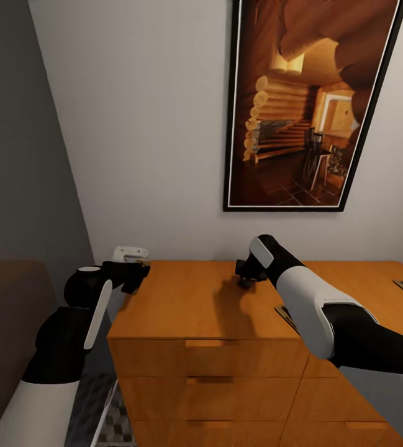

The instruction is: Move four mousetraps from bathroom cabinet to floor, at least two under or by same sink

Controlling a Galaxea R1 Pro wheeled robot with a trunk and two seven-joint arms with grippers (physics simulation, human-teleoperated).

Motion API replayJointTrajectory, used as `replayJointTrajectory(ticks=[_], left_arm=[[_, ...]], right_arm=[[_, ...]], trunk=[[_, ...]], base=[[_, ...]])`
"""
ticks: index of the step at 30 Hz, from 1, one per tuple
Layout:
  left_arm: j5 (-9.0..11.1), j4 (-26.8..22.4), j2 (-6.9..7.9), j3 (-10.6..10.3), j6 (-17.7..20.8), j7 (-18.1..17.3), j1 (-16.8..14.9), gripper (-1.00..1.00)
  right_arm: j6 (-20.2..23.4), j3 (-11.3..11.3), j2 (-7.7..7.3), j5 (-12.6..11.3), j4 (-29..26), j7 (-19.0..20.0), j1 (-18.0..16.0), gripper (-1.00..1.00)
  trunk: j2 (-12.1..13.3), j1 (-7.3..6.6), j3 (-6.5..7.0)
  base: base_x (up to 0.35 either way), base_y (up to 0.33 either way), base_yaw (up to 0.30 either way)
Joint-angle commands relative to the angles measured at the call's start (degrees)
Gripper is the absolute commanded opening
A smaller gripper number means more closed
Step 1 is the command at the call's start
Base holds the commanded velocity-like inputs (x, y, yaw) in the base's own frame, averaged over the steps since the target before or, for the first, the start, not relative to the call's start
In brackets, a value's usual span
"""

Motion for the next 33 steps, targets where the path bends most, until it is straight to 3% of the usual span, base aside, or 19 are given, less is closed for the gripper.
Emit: replayJointTrajectory(ticks=[1, 33], left_arm=[[-0.1, -0.1, 0.01, 0.0, 0.3, -0.1, 0.0, -1.0], [-0.3, 0.0, 0.35, -0.1, 0.3, -0.1, 0.0, -1.0]], right_arm=[[0.1, -0.3, 0.05, -0.3, -0.1, -0.5, -0.1, -1.0], [0.1, -0.3, 0.17, -0.3, 0.9, -0.5, -0.1, -1.0]], trunk=[[0.0, -0.01, -0.07], [12.0, -6.6, 5.32]], base=[[-0.064, 0.0, 0.0], [-0.007, 0.0, 0.0]])
